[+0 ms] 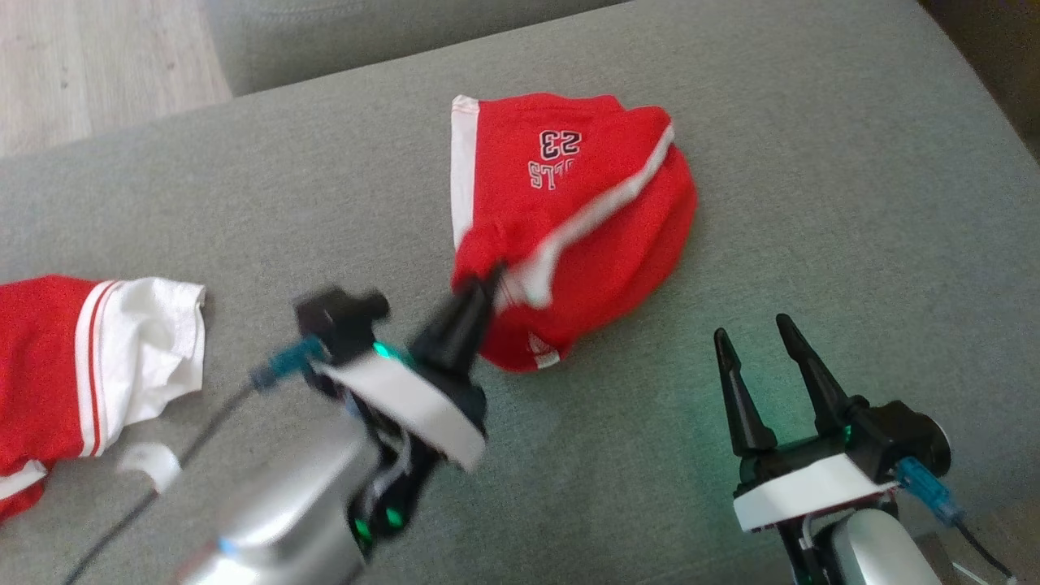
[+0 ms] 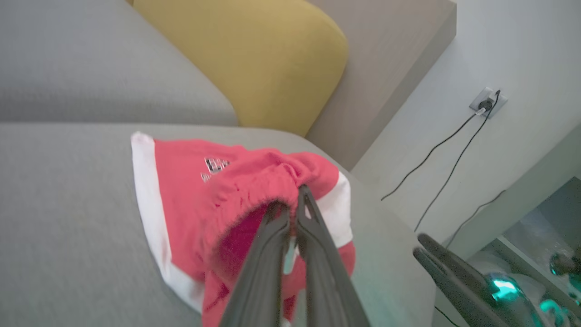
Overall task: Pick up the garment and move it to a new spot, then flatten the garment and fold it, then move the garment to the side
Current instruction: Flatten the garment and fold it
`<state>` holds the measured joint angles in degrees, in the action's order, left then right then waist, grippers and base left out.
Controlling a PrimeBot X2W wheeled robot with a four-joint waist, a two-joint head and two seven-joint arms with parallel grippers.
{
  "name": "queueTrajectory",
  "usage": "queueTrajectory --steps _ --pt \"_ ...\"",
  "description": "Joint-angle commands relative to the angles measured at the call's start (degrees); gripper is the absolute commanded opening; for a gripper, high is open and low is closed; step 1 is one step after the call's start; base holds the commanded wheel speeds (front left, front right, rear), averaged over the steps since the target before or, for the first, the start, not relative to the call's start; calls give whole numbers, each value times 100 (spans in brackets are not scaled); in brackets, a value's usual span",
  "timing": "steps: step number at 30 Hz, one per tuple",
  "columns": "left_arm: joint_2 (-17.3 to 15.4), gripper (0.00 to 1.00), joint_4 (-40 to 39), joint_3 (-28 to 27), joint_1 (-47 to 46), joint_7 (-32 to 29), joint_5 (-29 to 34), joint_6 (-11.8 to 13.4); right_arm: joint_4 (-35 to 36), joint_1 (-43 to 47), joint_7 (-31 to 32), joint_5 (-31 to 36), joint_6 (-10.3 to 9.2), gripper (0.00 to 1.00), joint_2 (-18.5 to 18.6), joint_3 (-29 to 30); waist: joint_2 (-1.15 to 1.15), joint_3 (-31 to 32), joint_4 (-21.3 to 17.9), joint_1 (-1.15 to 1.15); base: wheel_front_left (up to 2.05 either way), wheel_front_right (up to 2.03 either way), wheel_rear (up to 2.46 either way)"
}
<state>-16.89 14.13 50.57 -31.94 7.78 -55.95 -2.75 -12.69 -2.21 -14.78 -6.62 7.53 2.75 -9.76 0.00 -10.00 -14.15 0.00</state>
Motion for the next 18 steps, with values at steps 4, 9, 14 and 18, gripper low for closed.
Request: queueTrajectory --steps 4,9,14,18 --pt "95 0 -129 168 248 147 85 -6 188 -224 -22 7 -4 100 13 -139 0 -150 129 0 0 0 0" --pt "277 82 98 406 394 344 306 -44 177 -251 -22 10 -4 100 13 -137 0 -189 174 0 0 0 0" --pt "280 100 372 722 372 495 782 -128 136 -252 -22 -22 -4 100 13 -138 0 -171 188 0 0 0 0" --pt "237 100 593 875 330 584 1146 -108 125 -261 -22 -57 -4 100 13 -137 0 -136 161 0 0 0 0"
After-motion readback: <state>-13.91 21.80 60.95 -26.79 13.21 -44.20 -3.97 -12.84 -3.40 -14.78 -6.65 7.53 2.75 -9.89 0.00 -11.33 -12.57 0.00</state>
